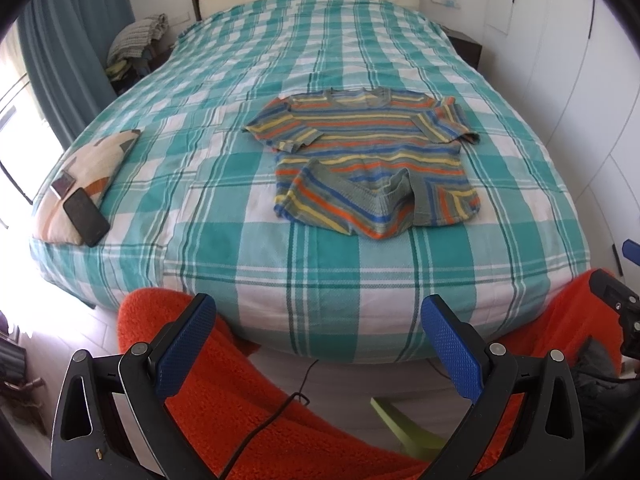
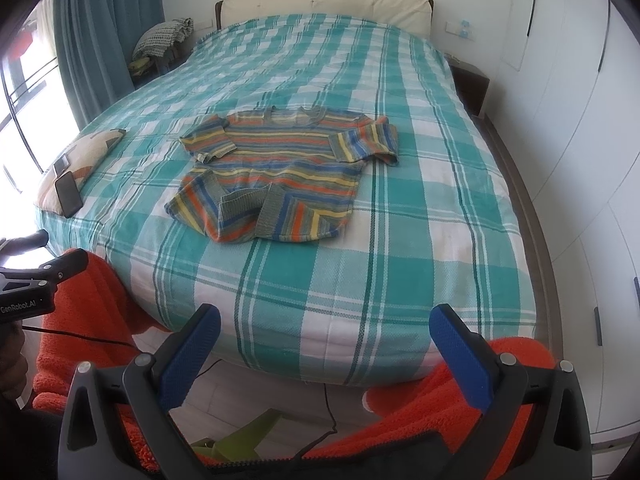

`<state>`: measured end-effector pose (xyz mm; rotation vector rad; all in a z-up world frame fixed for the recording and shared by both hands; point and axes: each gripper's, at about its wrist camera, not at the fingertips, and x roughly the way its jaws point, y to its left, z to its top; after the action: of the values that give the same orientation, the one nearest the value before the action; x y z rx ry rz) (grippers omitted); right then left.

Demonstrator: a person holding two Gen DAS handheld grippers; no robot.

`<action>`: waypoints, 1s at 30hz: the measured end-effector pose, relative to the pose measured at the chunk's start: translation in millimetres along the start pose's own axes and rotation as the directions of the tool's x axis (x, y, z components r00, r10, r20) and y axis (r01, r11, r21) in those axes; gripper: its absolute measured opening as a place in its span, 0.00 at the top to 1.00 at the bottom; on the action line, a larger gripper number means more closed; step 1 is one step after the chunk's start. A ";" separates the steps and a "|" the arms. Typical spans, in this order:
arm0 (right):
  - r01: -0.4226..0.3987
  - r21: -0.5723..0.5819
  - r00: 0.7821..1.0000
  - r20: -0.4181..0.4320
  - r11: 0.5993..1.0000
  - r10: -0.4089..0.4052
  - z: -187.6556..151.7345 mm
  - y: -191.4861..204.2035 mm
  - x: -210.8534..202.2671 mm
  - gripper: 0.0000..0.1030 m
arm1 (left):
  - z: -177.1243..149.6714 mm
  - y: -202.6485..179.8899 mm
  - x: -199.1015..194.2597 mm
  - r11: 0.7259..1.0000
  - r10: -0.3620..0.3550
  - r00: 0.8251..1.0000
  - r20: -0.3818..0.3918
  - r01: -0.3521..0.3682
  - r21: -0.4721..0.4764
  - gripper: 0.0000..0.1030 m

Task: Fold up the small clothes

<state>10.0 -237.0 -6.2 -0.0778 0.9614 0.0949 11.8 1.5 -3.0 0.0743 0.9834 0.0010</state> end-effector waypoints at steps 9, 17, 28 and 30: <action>0.004 0.000 1.000 -0.009 1.000 -0.004 0.5 -0.8 2.6 0.00 | -6.3 3.2 5.9 1.000 -0.002 1.000 -0.004 0.002 0.006 0.01; 0.013 -0.002 1.000 -0.021 1.000 -0.013 0.5 0.4 7.3 0.00 | -7.3 -1.7 10.0 1.000 -0.003 1.000 -0.020 0.003 0.002 0.01; 0.071 0.006 0.996 -0.047 0.997 -0.070 -1.5 -1.8 13.4 0.00 | -7.1 -1.6 14.5 1.000 -0.004 0.999 -0.044 0.003 -0.008 0.01; 0.077 0.007 0.996 -0.053 0.997 -0.076 -1.8 -2.8 14.9 0.00 | -7.1 -1.2 14.5 1.000 -0.003 0.999 -0.046 0.002 -0.012 0.01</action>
<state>17.3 -239.3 -19.4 -0.1088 1.0102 0.0176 14.0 1.2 -19.0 0.0623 1.0296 0.0064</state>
